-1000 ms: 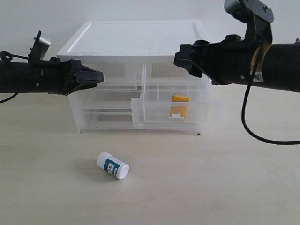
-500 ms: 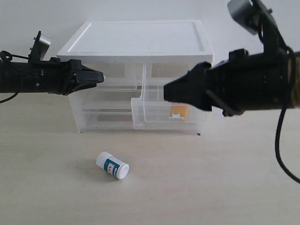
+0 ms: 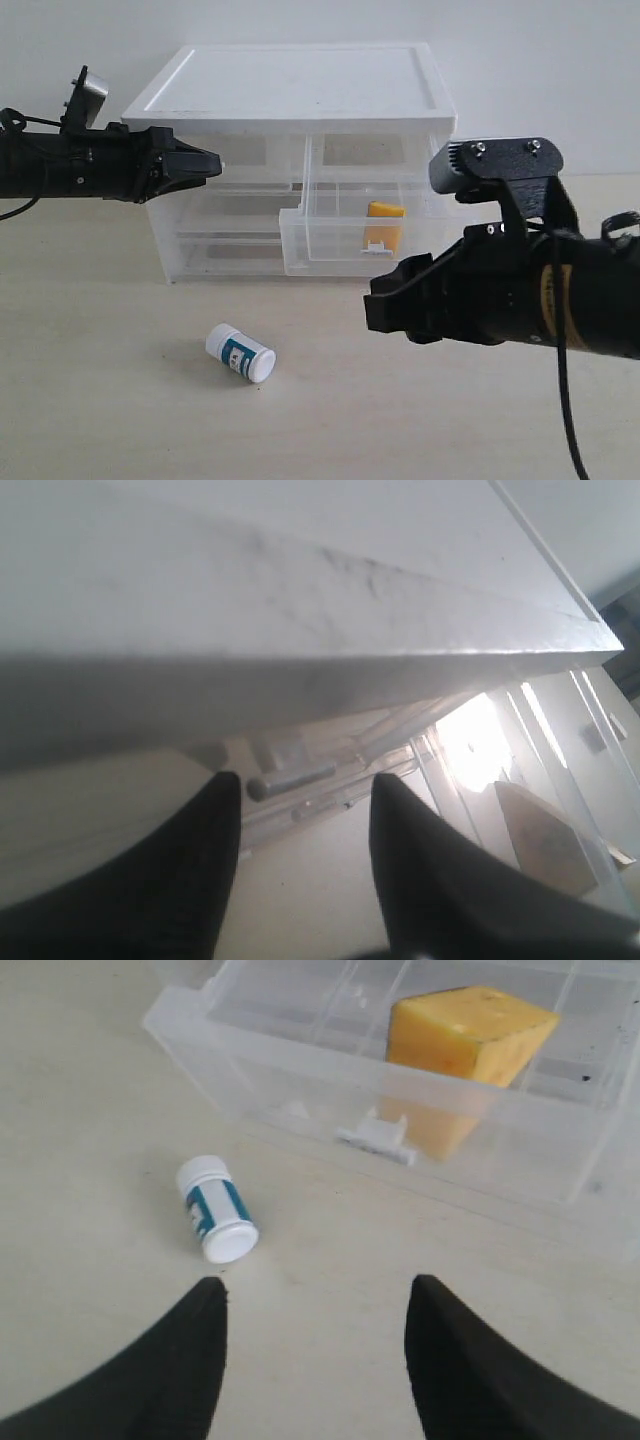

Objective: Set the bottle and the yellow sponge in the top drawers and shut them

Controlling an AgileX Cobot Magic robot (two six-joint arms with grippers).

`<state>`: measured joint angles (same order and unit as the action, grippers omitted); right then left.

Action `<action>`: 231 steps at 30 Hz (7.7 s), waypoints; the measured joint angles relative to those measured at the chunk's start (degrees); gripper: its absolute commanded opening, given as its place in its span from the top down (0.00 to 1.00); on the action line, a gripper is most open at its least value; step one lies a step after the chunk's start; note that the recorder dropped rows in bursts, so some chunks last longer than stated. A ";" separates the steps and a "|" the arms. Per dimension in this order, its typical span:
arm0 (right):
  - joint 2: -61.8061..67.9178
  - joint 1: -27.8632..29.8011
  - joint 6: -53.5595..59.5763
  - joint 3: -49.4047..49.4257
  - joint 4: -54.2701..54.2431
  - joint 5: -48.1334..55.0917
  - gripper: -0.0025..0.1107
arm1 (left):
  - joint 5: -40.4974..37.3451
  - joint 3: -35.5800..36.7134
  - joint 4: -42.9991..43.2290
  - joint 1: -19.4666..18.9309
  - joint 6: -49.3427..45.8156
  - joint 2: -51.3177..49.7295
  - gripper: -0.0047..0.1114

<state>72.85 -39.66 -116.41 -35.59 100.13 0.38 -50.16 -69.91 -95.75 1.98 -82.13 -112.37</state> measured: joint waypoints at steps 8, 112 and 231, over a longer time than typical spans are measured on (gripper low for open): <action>5.69 -4.80 -1.59 -1.07 -0.12 11.92 0.55 | -0.11 0.00 0.10 0.00 0.00 0.00 0.61; 31.83 3.22 2.75 -34.34 -1.15 24.09 0.55 | 1.88 -0.17 2.42 0.00 0.11 0.00 0.61; 31.66 7.01 51.82 -42.22 -45.23 20.49 0.55 | -18.51 -6.67 -2.98 -3.44 16.10 -9.84 0.61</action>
<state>104.51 -32.65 -64.59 -77.80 54.90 20.87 -68.67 -76.58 -98.72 -1.46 -66.03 -122.21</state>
